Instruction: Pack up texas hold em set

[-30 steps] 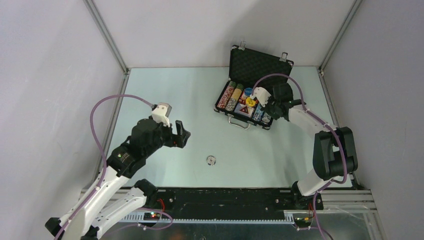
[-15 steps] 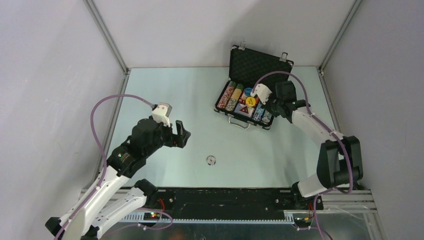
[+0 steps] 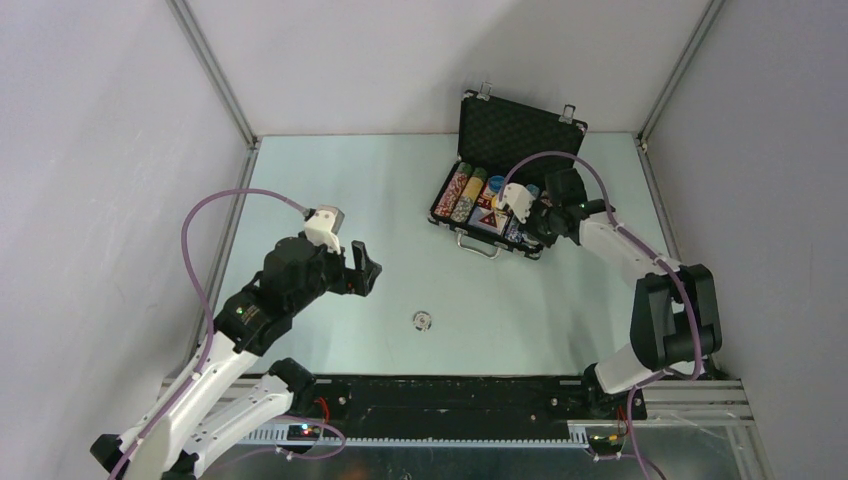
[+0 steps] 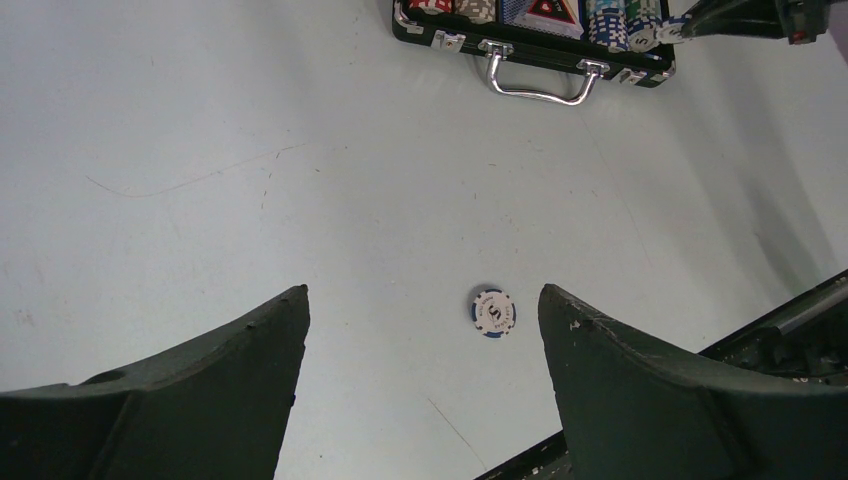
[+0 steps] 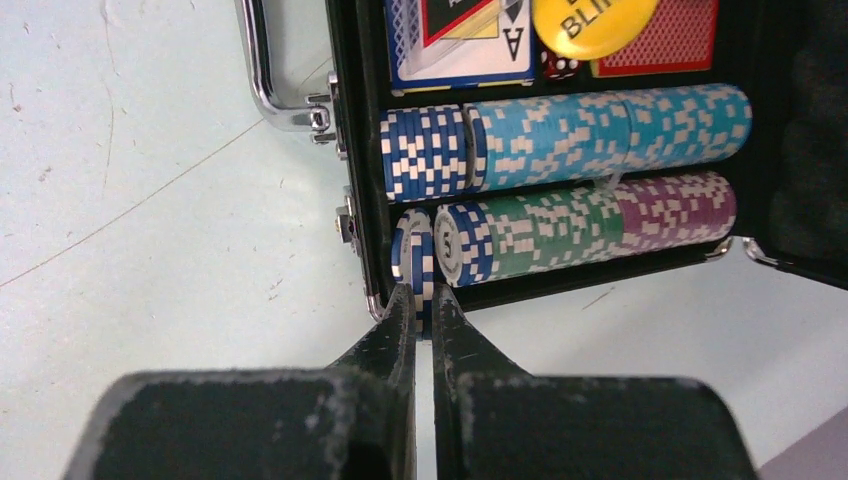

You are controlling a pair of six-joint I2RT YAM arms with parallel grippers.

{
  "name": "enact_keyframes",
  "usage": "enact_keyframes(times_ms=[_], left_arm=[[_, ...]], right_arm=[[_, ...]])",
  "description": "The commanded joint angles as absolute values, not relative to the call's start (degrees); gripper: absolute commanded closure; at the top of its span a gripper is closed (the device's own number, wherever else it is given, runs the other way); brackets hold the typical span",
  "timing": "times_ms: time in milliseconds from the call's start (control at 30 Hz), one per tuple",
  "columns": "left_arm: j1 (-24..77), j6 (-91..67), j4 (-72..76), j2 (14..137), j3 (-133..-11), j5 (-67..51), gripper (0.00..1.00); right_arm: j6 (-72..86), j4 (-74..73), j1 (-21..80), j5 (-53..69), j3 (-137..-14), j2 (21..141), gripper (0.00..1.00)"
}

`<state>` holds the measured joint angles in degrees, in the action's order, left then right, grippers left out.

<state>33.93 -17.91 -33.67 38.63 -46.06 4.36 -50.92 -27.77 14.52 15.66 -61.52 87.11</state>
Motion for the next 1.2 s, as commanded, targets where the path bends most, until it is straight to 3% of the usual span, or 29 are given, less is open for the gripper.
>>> enact_keyframes(times_ms=[0,700,1167], left_arm=[[33.71,-16.56,-32.78,38.78,-45.48,4.42,0.11],[33.66,-16.5,-32.76,38.85,-45.5,4.38,0.11],[33.69,-16.44,-32.73,38.96,-45.53,4.33,0.11]], right_arm=[[-51.99,-27.9,14.59,14.57,-63.06,88.41,1.0],[-55.78,-23.52,15.0,7.24,-63.09,94.36,1.0],[-55.89,-22.62,15.55,10.53,-63.06,96.89,1.0]])
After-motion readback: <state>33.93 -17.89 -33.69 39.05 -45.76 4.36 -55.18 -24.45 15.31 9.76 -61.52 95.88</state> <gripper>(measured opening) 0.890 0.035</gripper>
